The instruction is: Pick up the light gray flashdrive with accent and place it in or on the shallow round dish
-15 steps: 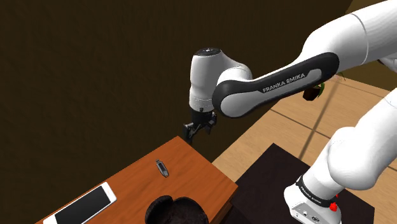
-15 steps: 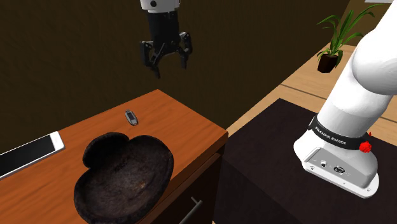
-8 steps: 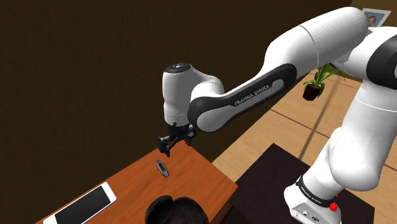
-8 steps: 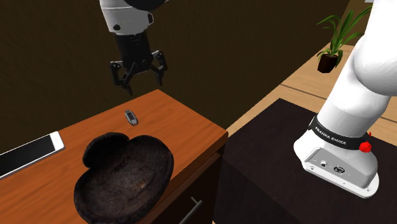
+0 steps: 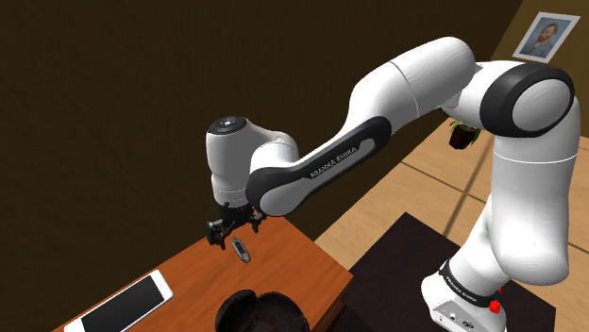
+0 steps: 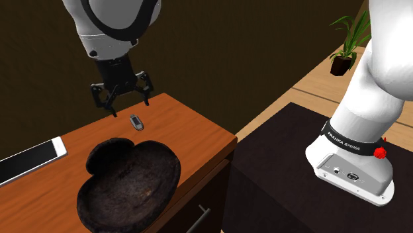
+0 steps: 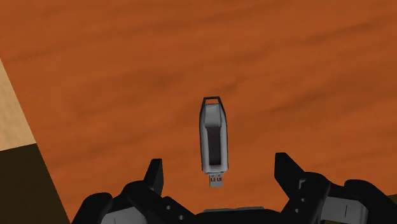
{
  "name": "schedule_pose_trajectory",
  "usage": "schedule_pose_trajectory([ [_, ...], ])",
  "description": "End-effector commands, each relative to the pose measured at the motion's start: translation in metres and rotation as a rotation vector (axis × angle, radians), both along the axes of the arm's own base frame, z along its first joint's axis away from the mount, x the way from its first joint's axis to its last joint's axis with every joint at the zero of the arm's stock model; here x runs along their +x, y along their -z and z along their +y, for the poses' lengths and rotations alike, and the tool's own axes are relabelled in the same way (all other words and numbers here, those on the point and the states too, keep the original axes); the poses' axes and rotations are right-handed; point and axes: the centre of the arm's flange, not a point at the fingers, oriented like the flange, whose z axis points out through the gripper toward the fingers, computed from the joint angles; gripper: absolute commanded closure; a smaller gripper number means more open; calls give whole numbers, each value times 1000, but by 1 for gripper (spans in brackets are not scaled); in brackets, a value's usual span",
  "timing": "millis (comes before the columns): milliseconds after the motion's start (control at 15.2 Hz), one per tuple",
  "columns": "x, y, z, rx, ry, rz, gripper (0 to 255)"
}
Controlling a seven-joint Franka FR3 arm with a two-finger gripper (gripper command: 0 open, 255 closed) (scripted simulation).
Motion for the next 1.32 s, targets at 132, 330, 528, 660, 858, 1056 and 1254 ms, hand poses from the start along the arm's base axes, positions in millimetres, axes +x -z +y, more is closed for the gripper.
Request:
schedule_pose_trajectory([
  [132,1,20,0,0,1,-1,0],
  [330,1,29,0,0,1,-1,0],
  [528,1,29,0,0,1,-1,0],
  [660,1,29,0,0,1,-1,0],
  [858,1,29,0,0,1,-1,255],
  [1056,1,29,0,0,1,-1,255],
  [1254,1,29,0,0,1,-1,255],
])
